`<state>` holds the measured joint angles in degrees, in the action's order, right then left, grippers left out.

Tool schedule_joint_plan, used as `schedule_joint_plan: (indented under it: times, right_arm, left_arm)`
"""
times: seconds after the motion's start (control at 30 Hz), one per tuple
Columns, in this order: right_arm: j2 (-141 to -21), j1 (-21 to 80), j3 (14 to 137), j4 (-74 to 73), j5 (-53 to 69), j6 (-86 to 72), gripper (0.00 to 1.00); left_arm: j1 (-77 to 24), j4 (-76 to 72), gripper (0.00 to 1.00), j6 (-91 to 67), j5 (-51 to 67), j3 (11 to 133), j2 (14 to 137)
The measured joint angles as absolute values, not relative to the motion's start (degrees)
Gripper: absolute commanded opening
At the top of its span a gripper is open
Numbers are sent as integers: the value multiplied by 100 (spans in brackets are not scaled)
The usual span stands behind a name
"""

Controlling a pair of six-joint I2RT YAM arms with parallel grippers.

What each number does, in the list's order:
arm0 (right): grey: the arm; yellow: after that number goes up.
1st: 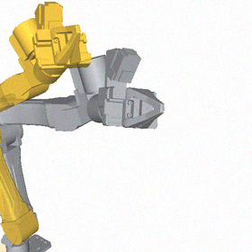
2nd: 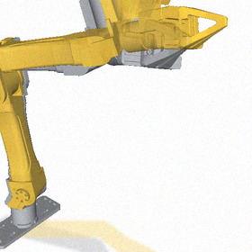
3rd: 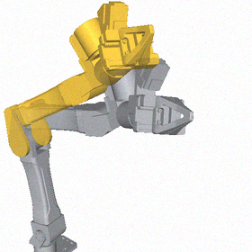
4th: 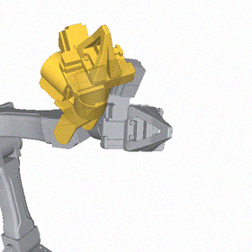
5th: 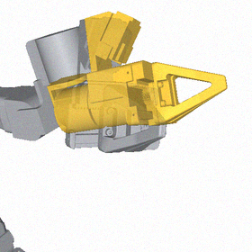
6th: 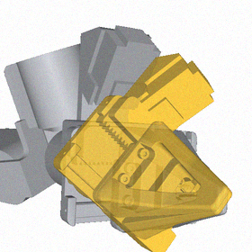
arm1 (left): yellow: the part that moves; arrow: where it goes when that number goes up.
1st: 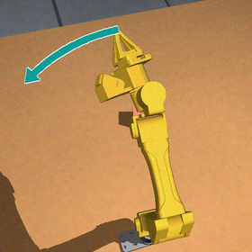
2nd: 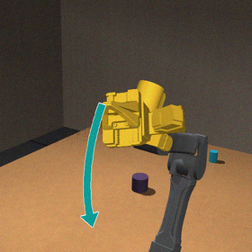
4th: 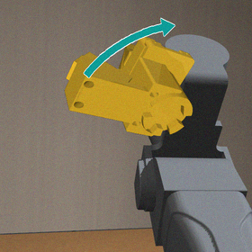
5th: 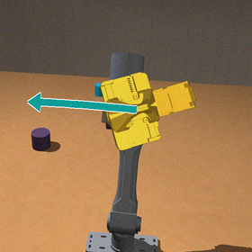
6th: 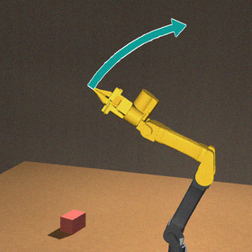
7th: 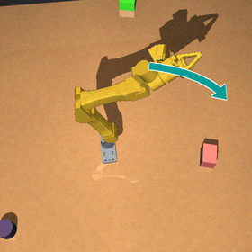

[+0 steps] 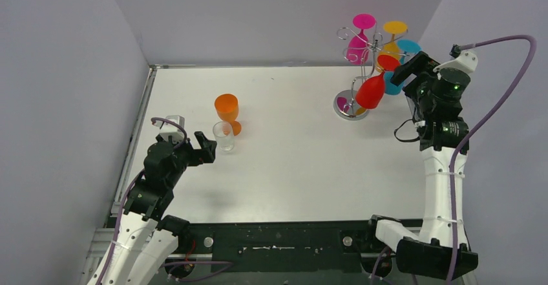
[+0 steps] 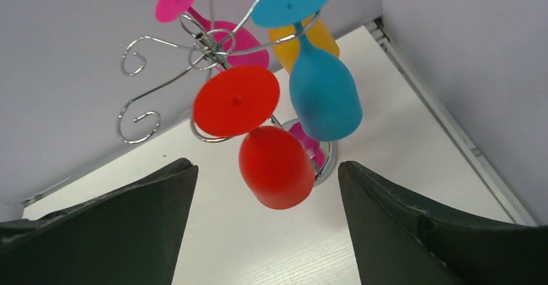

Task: Take the wine glass off the wine glass rack
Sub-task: Adjust the wine rack at the center of the board, then pick up the wine glass from the wine rack.

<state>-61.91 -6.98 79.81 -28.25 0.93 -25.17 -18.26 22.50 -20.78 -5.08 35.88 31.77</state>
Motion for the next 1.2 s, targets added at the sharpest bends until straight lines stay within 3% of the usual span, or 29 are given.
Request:
schedule_joint_plan:
  times: [0.23, 0.47, 1.2]
  right_arm:
    - [-6622, -2053, 7531, -2355, 2036, -3280, 74]
    - [-6901, -2296, 7354, -1503, 3028, -4012, 67]
    - [-7609, -2296, 7140, -587, 3509, -4777, 47]
  left_arm:
    - [-1826, 2250, 90, -2078, -508, 3588, 3157]
    - [-1826, 2250, 91, -2078, -475, 3588, 3122]
    - [-1824, 2250, 91, -2078, -357, 3588, 3109]
